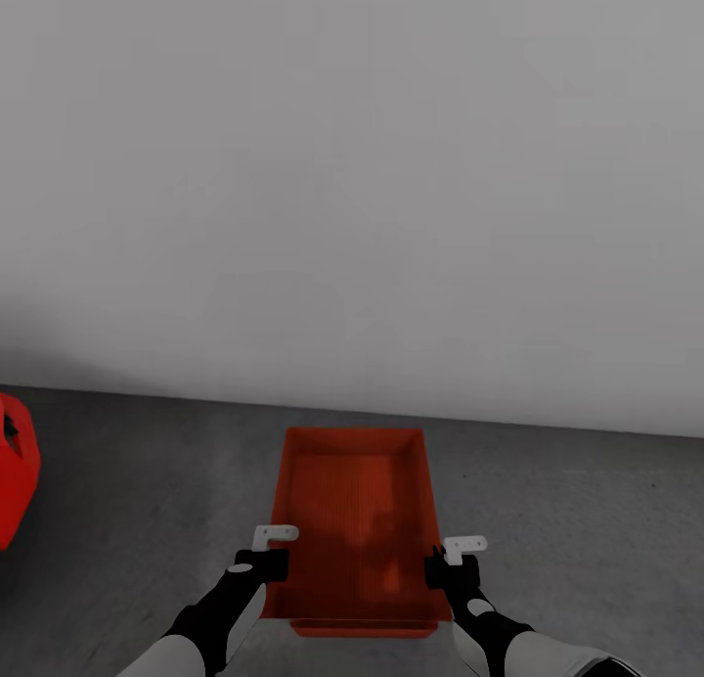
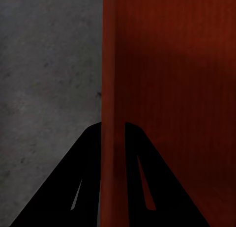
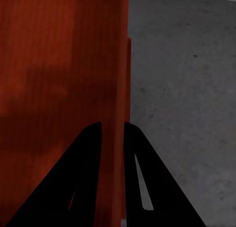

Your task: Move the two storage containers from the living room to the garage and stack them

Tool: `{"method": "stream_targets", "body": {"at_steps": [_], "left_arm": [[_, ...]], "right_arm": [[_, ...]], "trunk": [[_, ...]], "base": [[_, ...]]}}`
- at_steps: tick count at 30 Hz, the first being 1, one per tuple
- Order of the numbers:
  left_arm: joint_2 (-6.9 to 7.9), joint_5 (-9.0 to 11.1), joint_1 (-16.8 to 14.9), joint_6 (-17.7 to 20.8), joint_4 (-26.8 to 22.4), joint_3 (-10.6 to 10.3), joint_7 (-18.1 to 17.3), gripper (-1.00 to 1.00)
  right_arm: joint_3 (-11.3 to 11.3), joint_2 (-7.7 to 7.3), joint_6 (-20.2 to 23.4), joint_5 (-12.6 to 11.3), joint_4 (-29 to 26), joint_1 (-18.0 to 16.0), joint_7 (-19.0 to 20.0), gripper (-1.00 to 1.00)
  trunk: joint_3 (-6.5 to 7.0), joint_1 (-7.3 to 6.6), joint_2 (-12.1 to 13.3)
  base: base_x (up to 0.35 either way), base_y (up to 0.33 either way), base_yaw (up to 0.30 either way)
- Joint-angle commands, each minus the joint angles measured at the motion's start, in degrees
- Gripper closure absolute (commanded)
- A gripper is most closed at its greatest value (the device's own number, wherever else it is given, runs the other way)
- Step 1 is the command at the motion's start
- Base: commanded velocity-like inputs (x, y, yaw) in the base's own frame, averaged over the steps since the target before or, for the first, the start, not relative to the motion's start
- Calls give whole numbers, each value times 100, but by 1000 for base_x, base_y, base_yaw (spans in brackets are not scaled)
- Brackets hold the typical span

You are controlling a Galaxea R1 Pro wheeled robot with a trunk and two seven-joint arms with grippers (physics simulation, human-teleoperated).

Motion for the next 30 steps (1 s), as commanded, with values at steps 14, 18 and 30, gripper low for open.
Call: {"method": "stream_targets", "body": {"at_steps": [14,18,30], "left_arm": [[-78,86,0,31,-10,-56,77,100],[-78,82,0,31,-10,-56,77,100],[-82,85,0,31,-10,-55,77,100]], "right_arm": [[-97,4,-32,-121,7,-7,-26,100],[-99,4,-32,-121,7,-7,-27,100],[-99,4,-32,-121,7,-7,-25,100]], "trunk": [[-256,308,-566],[-328,396,-726],[-543,659,-1207]], "base": [[0,0,0],[0,0,0],[0,0,0]]}}
